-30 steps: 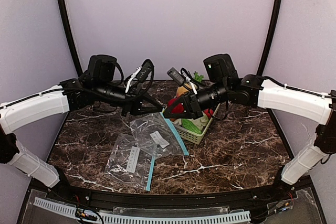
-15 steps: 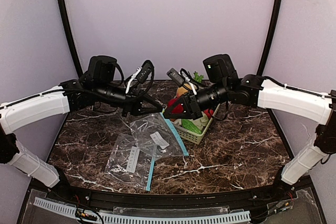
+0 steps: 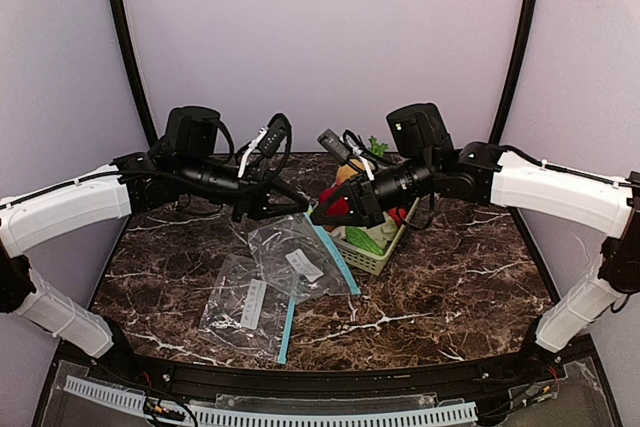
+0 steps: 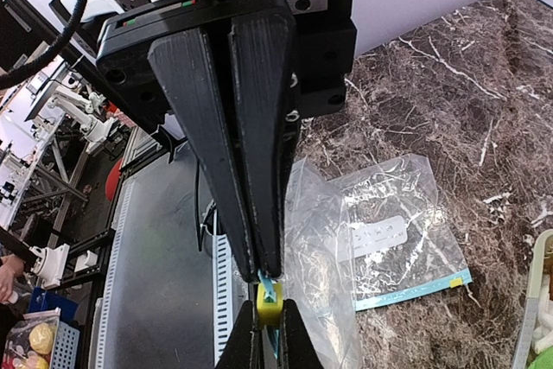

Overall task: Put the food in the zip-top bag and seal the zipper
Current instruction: Unzip the zipper from the zipper food storage bag.

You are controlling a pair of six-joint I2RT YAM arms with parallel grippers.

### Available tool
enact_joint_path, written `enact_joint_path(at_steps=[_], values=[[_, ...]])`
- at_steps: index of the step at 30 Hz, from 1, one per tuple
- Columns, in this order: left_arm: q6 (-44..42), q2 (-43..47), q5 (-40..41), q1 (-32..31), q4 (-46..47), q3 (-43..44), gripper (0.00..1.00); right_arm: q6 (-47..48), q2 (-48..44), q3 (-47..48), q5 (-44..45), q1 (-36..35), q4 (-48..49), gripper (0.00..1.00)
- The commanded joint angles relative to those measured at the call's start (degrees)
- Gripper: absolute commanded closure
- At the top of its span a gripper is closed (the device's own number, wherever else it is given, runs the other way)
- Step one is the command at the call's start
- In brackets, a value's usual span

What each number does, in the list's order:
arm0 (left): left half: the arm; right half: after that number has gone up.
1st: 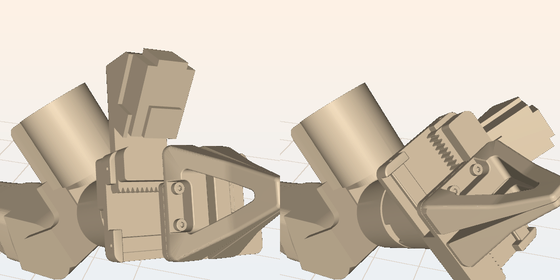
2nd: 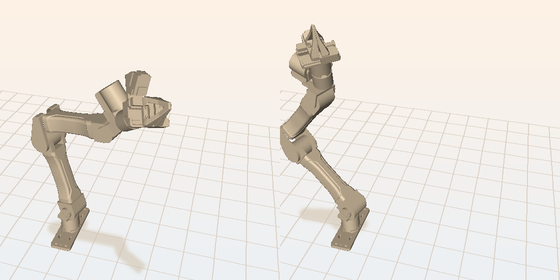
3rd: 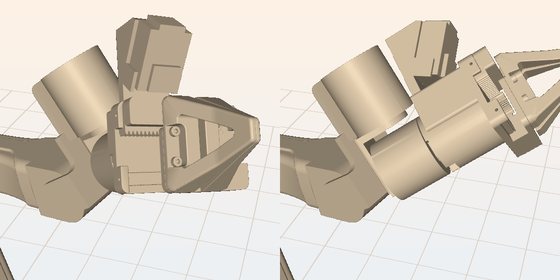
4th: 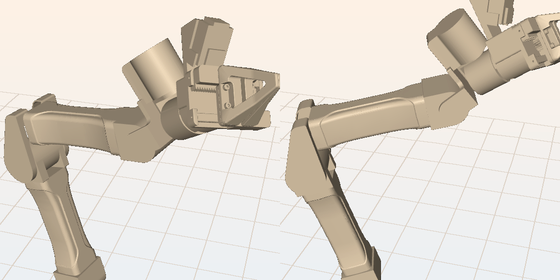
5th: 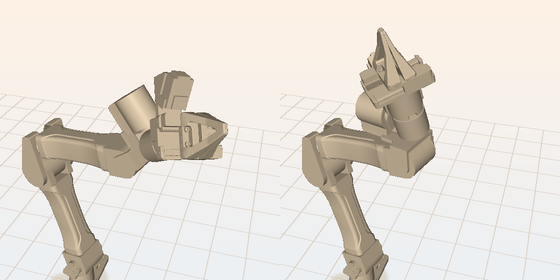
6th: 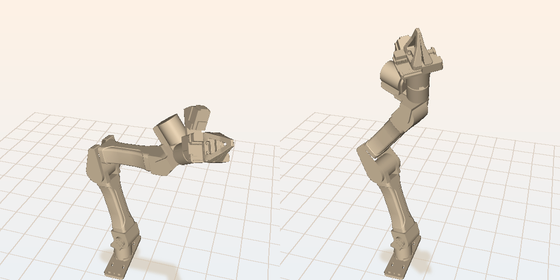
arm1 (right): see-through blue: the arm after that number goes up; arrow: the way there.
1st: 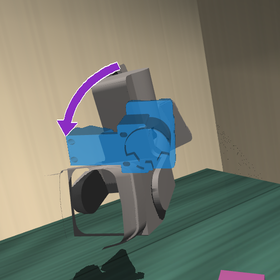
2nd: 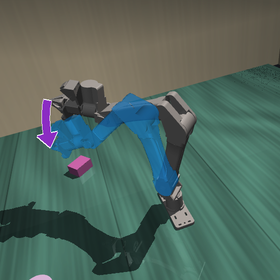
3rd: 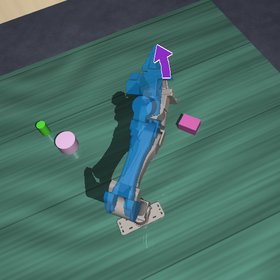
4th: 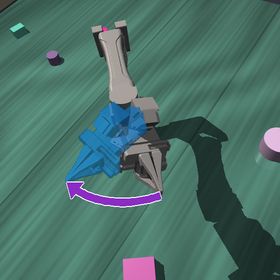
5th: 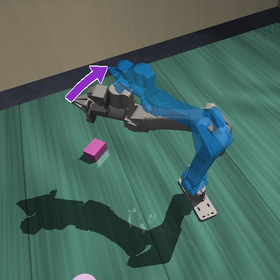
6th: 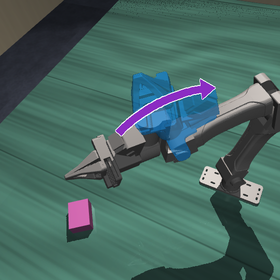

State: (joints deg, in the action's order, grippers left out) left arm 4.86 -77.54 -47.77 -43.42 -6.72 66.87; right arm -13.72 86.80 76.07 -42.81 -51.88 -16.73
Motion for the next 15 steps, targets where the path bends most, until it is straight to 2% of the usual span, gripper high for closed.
enact_joint_path(at_steps=[1,15], values=[[0.73,2.55,-1.89,0.74,2.05,-0.87,0.99,0.71,0.21,0.3,1.32,-0.41,-0.76,1.0],[2.08,3.54,-2.51,2.6,2.93,-0.99,0.99,0.8,0.56,0.46,1.32,-0.35,-1.28,1.0]])
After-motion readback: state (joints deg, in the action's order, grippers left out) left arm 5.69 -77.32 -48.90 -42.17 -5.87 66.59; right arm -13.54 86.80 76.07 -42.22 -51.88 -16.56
